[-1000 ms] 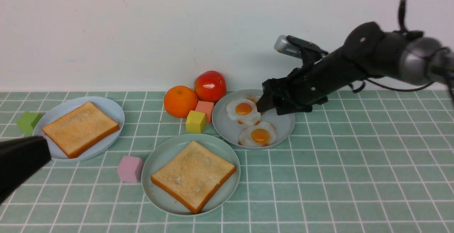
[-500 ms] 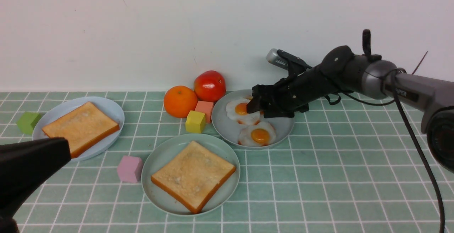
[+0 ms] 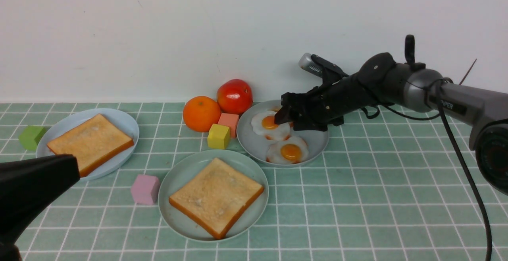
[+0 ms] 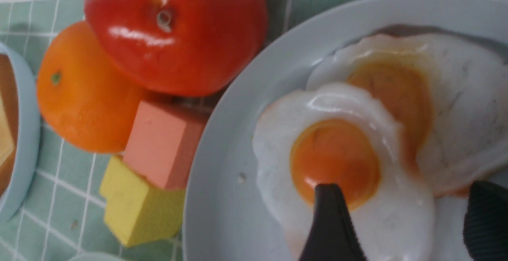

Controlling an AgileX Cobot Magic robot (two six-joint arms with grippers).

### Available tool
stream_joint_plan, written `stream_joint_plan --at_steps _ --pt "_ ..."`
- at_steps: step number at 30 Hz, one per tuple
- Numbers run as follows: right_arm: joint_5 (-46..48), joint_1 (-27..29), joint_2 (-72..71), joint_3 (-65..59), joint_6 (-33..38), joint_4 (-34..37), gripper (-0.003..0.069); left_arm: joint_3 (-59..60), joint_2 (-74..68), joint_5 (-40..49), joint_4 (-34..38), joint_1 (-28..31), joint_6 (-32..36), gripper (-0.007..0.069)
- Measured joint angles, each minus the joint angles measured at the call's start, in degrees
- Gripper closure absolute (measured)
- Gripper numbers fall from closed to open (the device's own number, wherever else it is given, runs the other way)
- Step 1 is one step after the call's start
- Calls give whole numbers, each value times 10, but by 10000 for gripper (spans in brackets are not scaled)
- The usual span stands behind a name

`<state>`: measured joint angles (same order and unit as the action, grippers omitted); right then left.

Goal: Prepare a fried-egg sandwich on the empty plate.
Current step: Use the right arm to grab a fried egg

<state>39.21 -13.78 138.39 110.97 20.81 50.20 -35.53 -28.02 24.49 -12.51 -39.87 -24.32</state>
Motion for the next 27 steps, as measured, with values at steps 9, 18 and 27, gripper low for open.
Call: stream_joint_plan --at_steps 9,18,27 --pt "20 0 0 2 0 2 208 0 0 -4 0 0 0 638" --pt "24 0 1 2 0 2 319 0 0 -4 2 0 0 638" --pt "25 0 3 2 0 1 365 0 0 -4 2 0 0 636"
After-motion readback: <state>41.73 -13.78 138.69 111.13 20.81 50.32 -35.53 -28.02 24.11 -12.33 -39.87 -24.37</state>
